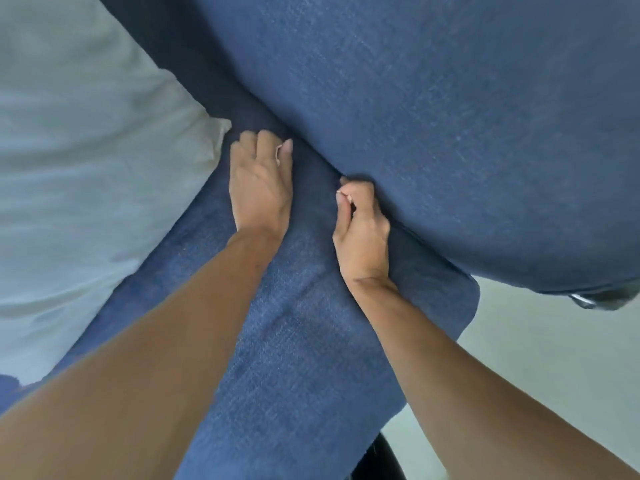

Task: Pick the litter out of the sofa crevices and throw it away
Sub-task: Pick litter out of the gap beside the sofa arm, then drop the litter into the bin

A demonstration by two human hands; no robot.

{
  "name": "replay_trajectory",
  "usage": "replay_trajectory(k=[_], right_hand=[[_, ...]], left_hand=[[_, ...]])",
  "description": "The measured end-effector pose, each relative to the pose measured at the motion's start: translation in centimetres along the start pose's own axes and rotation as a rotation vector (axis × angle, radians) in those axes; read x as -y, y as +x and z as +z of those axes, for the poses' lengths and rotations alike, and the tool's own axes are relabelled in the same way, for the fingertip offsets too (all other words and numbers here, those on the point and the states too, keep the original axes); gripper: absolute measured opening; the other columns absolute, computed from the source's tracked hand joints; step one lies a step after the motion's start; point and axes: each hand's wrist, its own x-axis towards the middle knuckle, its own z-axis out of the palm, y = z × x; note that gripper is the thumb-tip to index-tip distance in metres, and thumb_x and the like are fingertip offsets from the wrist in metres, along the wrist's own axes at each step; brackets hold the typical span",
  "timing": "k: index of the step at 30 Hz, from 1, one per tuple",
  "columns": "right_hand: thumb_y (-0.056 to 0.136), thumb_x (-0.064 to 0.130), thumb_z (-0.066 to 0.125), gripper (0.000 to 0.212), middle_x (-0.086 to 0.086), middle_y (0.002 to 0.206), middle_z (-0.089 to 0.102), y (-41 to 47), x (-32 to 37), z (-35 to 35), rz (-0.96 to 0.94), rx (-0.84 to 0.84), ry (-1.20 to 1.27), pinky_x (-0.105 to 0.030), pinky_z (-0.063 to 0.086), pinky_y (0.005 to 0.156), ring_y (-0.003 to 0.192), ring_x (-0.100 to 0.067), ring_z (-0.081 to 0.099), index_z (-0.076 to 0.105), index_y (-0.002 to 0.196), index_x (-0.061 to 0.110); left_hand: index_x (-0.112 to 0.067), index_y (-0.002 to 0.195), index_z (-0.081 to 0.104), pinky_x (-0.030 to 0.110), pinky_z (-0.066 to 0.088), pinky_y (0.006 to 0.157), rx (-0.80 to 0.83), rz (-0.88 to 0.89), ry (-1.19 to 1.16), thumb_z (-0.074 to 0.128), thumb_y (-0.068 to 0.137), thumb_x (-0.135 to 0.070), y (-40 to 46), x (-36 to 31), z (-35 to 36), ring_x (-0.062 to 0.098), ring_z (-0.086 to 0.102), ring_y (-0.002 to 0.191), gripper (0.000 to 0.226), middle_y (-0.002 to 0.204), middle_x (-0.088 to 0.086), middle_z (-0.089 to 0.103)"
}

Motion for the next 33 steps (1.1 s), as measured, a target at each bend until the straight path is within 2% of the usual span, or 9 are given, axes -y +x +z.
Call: replay_trajectory(k=[3,7,10,14,17,20,25,31,33], right_hand=[[0.096,0.001,0.055,0.013,-0.014,0.088,0.069,-0.9,1.0,-1.6,0.142,-0.022,0.018,-0.023,0.051,0.076,0.08,-0.027,0.068,0.065,0.104,0.0],[0.096,0.004,0.055,0.019,-0.003,0.093,0.074,-3.3,3.3,-5.8,0.482,-0.088,0.144,-0.009,0.047,0.079,0.082,-0.013,0.068,0.07,0.106,0.01],[0.096,0.008,0.05,0.022,0.006,0.086,0.072,-4.9,4.4,-9.8,0.854,-0.104,0.37,-0.017,0.056,0.07,0.07,-0.009,0.071,0.07,0.099,0.017],[0.093,0.005,0.051,0.023,0.0,0.075,0.067,-6.9,3.4,-15.2,1.168,-0.11,0.51,-0.021,0.052,0.055,0.051,-0.009,0.057,0.071,0.099,0.013],[0.095,0.009,0.053,0.02,0.001,0.074,0.064,-8.2,1.2,-18.2,1.305,-0.095,0.531,-0.023,0.046,0.055,0.054,-0.011,0.048,0.072,0.097,0.013],[0.094,0.013,0.055,0.017,-0.002,0.071,0.054,-9.2,-1.4,-20.8,1.423,-0.083,0.603,-0.024,0.038,0.053,0.054,-0.012,0.039,0.069,0.087,0.007],[0.101,0.028,0.046,0.037,-0.005,0.066,0.049,-8.6,-6.9,-25.4,1.551,-0.15,0.642,-0.025,0.034,0.051,0.053,-0.013,0.038,0.058,0.073,0.008],[0.101,0.044,0.042,0.053,-0.004,0.059,0.05,-4.5,-16.6,-31.6,1.7,-0.239,0.644,-0.024,0.032,0.046,0.044,-0.013,0.035,0.046,0.058,0.013],[0.101,0.045,0.041,0.051,-0.004,0.059,0.044,-2.2,-20.3,-33.0,1.693,-0.273,0.657,-0.023,0.026,0.043,0.042,-0.012,0.028,0.042,0.06,0.014]], left_hand=[[-0.003,0.091,0.061,0.041,0.042,0.06,0.069,-0.136,-0.106,0.049,0.102,-0.029,-4.0,-1.6,-2.2,0.039,0.058,0.072,0.031,0.092,0.017,0.061],[-0.001,0.084,0.058,0.035,0.03,0.061,0.26,-0.231,-0.111,0.048,0.103,-0.033,-7.8,-3.9,-5.2,0.037,0.056,0.071,0.038,0.079,0.015,0.063],[-0.002,0.085,0.062,0.039,0.04,0.066,0.434,-0.25,-0.168,0.048,0.102,-0.034,-10.5,-5.7,-7.5,0.039,0.06,0.075,0.039,0.077,0.016,0.068],[-0.005,0.079,0.064,0.036,0.042,0.065,0.574,-0.292,-0.215,0.048,0.102,-0.029,-14.5,-8.5,-9.2,0.035,0.062,0.076,0.036,0.072,0.006,0.069],[-0.008,0.077,0.063,0.032,0.04,0.064,0.633,-0.32,-0.231,0.045,0.102,-0.025,-16.8,-10.8,-9.4,0.029,0.061,0.07,0.035,0.07,0.0,0.068],[-0.011,0.072,0.06,0.04,0.053,0.064,0.712,-0.273,-0.271,0.043,0.102,-0.027,-18.5,-14.1,-8.6,0.026,0.062,0.061,0.037,0.063,-0.002,0.067],[-0.014,0.066,0.056,0.039,0.052,0.06,0.841,-0.142,-0.262,0.041,0.1,-0.028,-20.6,-21.8,-4.6,0.021,0.06,0.057,0.039,0.061,0.001,0.064],[-0.005,0.089,0.066,0.023,0.041,0.062,0.925,-0.086,-0.225,0.039,0.105,-0.029,-19.8,-32.8,3.4,0.019,0.059,0.072,0.039,0.088,0.009,0.073],[-0.003,0.094,0.067,0.028,0.046,0.071,0.938,-0.073,-0.231,0.037,0.105,-0.032,-18.8,-36.4,7.0,0.022,0.061,0.08,0.042,0.095,0.012,0.072]])
